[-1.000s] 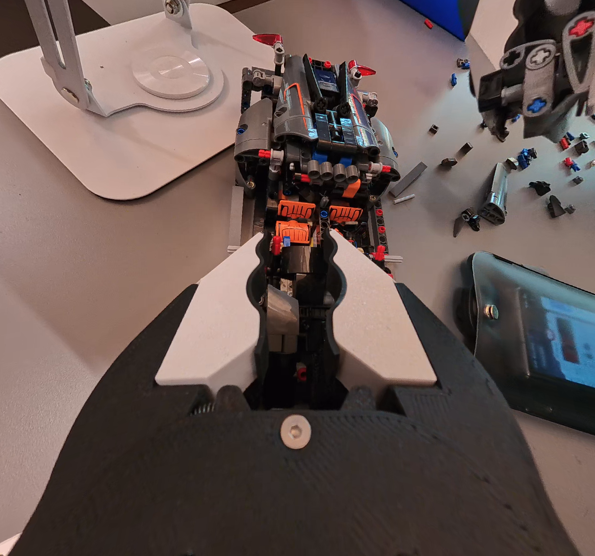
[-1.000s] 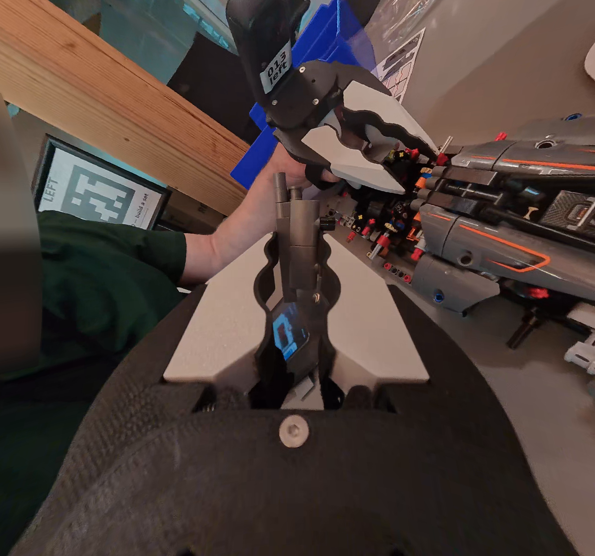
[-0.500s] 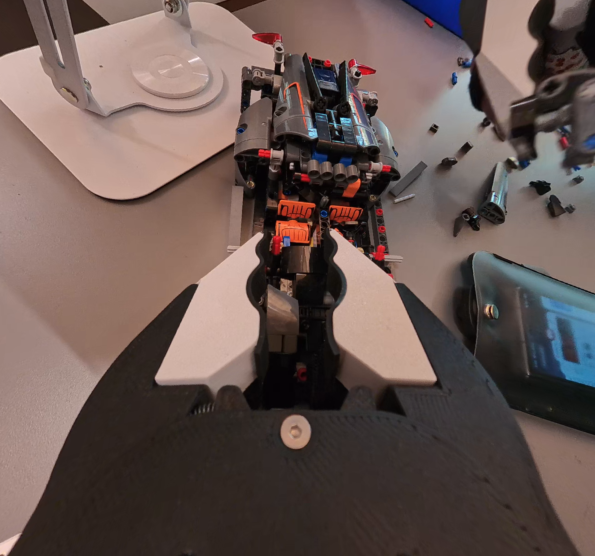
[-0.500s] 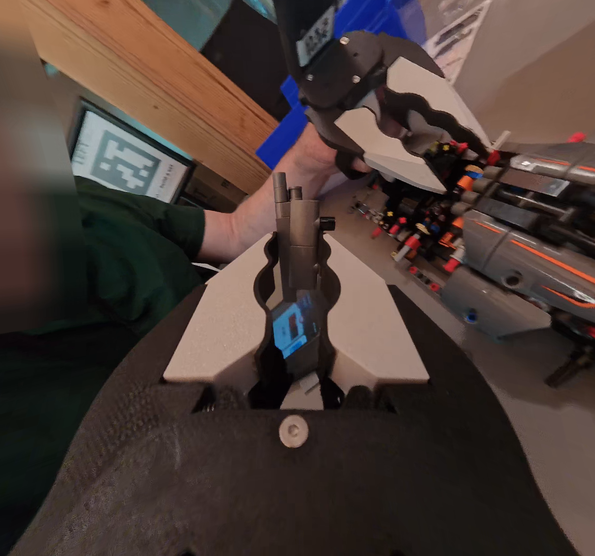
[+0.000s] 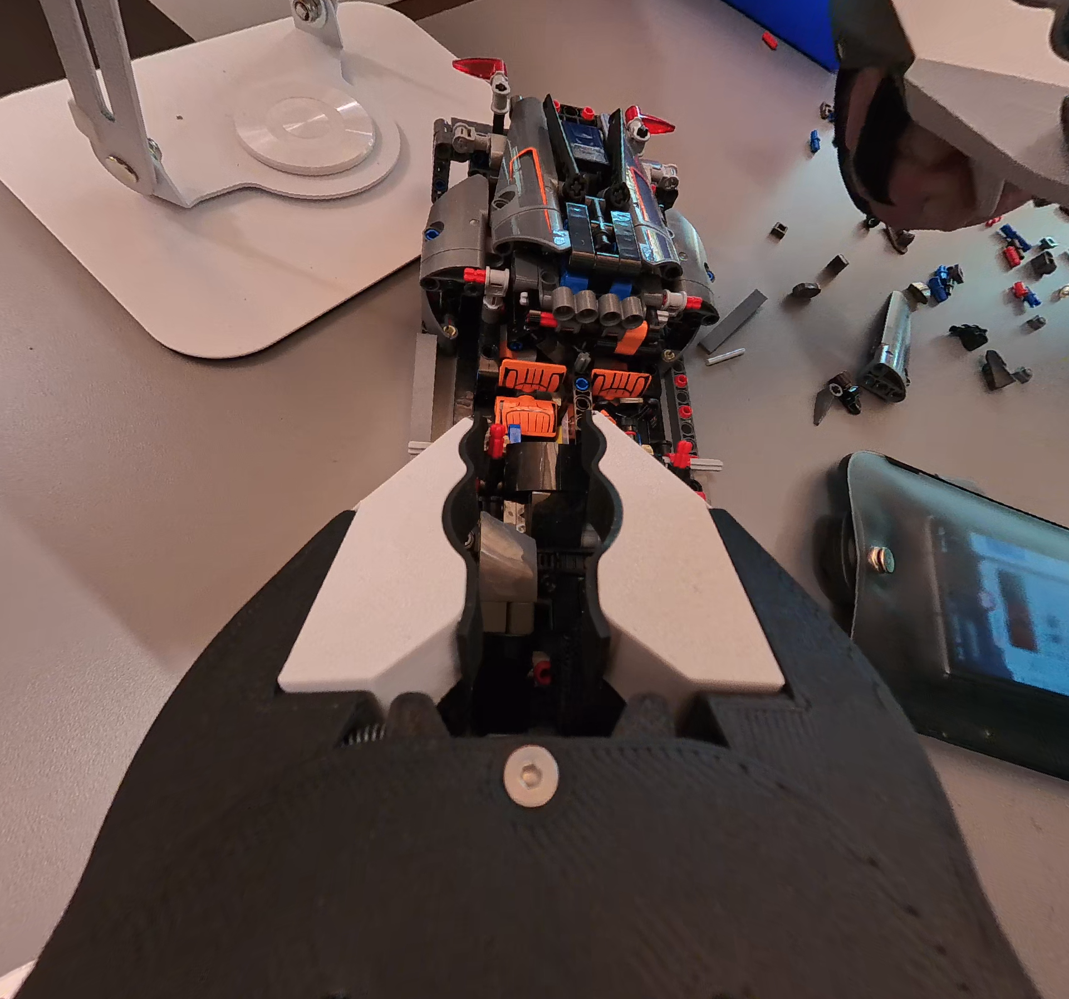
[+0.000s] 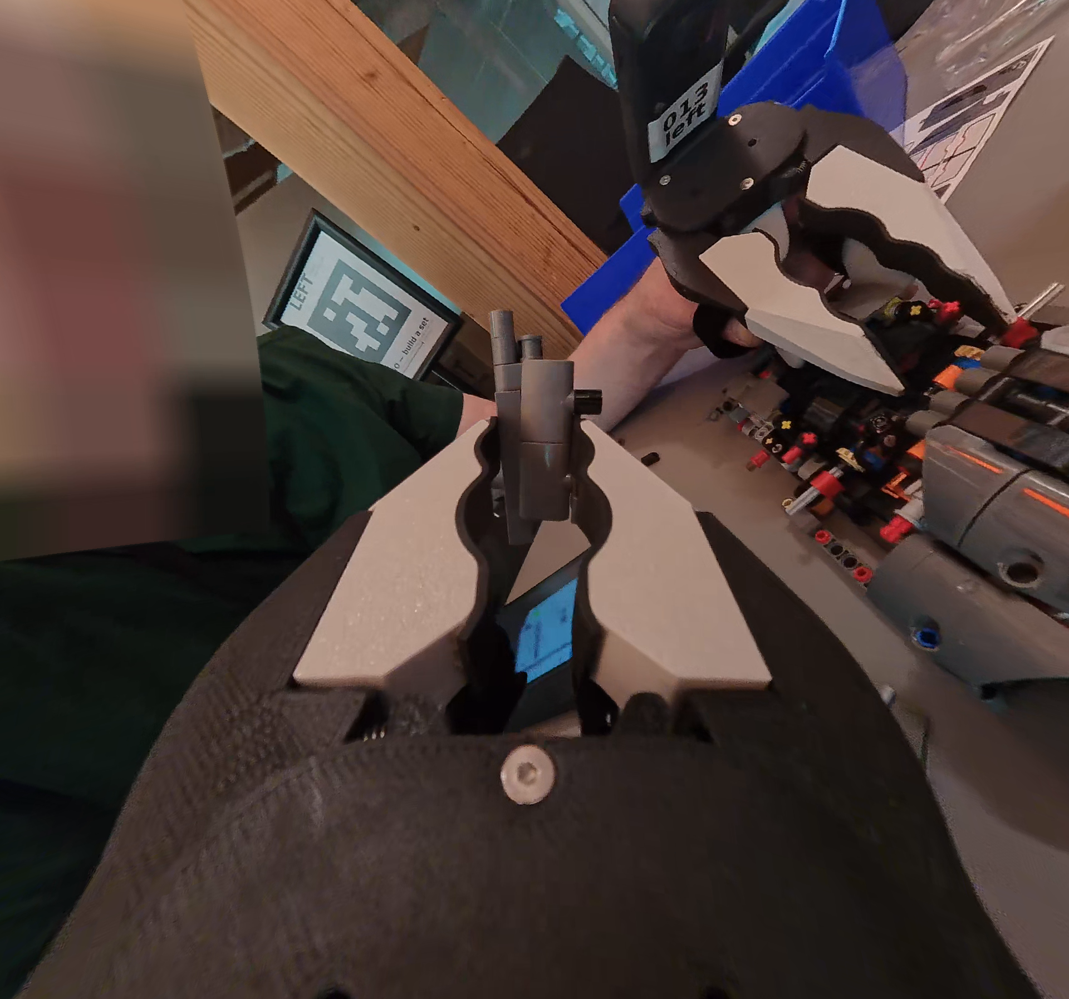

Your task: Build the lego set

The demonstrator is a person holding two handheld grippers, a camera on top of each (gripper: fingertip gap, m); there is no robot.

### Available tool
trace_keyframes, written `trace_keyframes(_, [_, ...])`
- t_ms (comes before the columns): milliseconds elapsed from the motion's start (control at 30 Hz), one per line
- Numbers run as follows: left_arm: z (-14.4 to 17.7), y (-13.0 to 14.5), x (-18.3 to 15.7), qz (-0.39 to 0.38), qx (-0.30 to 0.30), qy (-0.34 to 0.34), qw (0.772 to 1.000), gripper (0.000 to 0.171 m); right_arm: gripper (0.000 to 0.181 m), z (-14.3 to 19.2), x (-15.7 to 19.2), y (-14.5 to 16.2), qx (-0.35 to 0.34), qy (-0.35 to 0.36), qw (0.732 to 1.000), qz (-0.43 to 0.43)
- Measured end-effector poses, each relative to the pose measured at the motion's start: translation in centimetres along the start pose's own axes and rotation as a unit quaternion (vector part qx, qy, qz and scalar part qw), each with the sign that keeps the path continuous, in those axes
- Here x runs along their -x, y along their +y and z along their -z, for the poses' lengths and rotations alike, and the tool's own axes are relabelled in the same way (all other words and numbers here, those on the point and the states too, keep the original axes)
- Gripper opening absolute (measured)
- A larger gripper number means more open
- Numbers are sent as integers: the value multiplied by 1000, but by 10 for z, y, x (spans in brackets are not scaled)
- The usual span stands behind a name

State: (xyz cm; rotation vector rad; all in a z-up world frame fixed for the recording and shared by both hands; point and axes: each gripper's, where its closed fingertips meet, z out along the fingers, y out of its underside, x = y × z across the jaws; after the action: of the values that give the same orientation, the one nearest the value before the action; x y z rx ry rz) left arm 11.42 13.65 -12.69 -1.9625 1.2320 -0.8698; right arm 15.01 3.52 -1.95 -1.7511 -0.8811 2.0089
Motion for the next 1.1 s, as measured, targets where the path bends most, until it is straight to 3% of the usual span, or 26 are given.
trace_keyframes(167, [0,0,0,-1,1,-1,1000,31,21,4,-15,1,0,31,999,-14])
trace_keyframes(267, [0,0,0,0,1,0,1000,31,22,1,-26,10,43,89,995,23])
trace_keyframes(433, [0,0,0,0,1,1,1000,31,22,-1,-56,36,167,229,949,139])
trace_keyframes(533, [0,0,0,0,1,0,1000,32,21,4,-78,48,242,311,889,231])
trace_keyframes(633, [0,0,0,-1,2,0,1000,31,22,9,-96,59,328,375,797,341])
trace_keyframes(800, [0,0,0,-1,2,0,1000,32,22,9,-107,60,393,414,660,488])
trace_keyframes(867, [-1,0,0,-2,2,1,1000,32,21,9,-111,62,407,420,629,512])
trace_keyframes(1100, [-1,0,0,-4,3,0,1000,32,21,9,-112,56,408,430,565,574])
